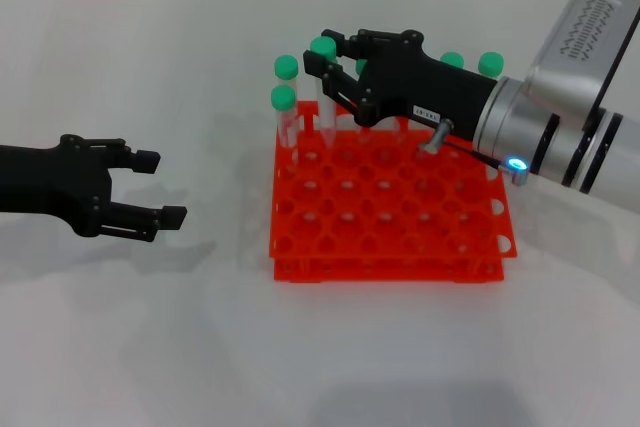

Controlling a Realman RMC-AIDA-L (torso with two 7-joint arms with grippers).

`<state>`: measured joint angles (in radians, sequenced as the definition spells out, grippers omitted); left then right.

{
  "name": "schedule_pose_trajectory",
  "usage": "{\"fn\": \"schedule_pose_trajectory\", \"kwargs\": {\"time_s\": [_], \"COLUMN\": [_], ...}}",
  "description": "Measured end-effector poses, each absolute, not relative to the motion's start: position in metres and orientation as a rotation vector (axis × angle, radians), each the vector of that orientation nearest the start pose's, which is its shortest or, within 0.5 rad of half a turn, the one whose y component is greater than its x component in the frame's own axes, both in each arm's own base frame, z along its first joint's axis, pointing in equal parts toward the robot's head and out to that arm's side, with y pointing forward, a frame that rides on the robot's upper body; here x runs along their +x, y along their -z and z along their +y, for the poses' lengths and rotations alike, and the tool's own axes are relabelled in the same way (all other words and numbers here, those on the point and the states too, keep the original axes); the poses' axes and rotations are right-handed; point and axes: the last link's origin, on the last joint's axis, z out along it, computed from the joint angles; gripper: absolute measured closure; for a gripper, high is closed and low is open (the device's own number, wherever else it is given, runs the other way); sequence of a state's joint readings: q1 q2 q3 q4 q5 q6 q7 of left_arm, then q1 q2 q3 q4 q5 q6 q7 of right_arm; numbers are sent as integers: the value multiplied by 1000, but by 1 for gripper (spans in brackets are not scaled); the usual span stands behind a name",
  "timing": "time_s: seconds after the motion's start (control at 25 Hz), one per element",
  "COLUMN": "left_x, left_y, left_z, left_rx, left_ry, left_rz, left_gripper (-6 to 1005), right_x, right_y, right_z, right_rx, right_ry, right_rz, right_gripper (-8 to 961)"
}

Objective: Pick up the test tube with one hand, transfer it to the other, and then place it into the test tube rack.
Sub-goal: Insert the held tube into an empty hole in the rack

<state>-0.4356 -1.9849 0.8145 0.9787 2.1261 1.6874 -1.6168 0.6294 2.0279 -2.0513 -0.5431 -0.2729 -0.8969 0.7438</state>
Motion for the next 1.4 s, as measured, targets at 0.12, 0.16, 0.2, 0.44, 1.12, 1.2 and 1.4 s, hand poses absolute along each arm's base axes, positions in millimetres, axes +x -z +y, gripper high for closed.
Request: {"fn": "schedule_pose_trajectory", "kwargs": {"time_s": [0.12,0.16,0.2,0.44,1.12,1.2,1.4], "left_x": [-280,-280,-280,-280,-280,-281,-281], "left_y": [-62,-62,-62,-62,-63,-64,-64], "left_z": [317,317,317,318,318,318,318], "left_rx": [-2827,-2827,-2827,-2824,-2821,-2820,-2821], "left_ry": [288,288,287,287,284,282,282], "left_rz": [-641,-641,-641,-641,-640,-640,-640], "left_gripper": [118,118,118,118,118,118,118], "right_x": [160,159,159,160,162,163,163], "right_y": [89,89,90,90,88,88,88], "right_z": [369,369,369,368,367,366,366], "right_rx": [-2447,-2449,-2451,-2452,-2441,-2441,-2441], "right_ry": [-949,-949,-949,-949,-964,-964,-964], "right_rz": [308,307,306,308,317,317,318], "right_gripper": [687,687,687,687,687,687,687]}}
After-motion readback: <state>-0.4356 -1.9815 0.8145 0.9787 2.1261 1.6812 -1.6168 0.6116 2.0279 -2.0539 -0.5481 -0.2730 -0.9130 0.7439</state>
